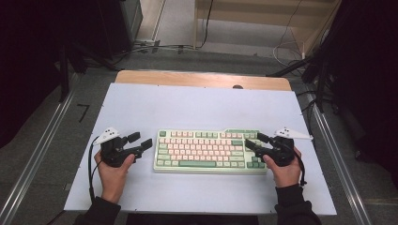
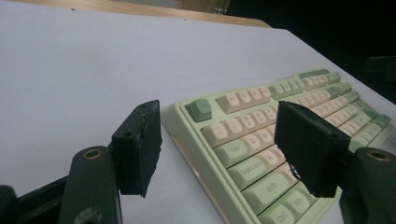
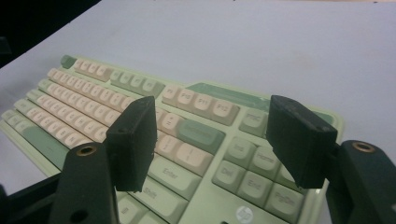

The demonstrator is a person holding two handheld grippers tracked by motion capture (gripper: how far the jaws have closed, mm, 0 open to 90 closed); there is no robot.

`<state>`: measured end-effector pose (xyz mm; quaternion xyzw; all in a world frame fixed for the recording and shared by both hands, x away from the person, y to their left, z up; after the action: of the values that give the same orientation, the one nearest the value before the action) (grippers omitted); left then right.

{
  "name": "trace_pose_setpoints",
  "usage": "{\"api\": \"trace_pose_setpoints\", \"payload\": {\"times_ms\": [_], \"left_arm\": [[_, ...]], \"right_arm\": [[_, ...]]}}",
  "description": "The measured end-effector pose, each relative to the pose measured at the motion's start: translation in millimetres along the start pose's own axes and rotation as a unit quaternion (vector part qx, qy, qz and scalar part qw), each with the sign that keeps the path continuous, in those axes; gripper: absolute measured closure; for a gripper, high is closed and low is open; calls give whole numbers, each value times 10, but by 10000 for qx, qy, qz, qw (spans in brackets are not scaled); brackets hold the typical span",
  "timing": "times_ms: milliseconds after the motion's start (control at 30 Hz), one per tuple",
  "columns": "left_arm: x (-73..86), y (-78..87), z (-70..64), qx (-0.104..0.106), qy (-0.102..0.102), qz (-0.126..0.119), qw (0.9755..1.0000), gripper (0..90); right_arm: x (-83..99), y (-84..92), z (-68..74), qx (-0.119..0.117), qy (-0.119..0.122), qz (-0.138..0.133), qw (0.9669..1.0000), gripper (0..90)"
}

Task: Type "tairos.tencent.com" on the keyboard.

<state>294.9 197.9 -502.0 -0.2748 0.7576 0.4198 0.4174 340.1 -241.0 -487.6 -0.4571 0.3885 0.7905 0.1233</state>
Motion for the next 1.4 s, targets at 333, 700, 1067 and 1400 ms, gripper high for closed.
{"api": "trace_pose_setpoints", "payload": {"times_ms": [333,700,1067,1400], "left_arm": [[18,105,147,-288,136,-25,9995,332],[20,247,302,-512,314,-153,9981,333],[41,359,438,-690,434,-190,9965,333],[61,338,483,-791,558,-81,9953,332]], "right_arm": [[66,212,-201,228,-142,-122,9996,319],[163,438,-403,509,-316,-194,9980,319],[260,656,-638,809,-564,-313,9946,319],[321,739,-790,1029,-812,-337,9908,319]]}}
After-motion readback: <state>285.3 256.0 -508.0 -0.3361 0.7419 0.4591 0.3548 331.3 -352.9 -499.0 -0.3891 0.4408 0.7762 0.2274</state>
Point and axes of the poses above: each handheld gripper's, and its own axes: y roughly backward along the jaws, x roughly out of its underside, z roughly to its left, the point moved 5 cm from there along -y, roughly forward along the jaws, and after that the axes turned 5 degrees about -x, right-handed, at the moved point
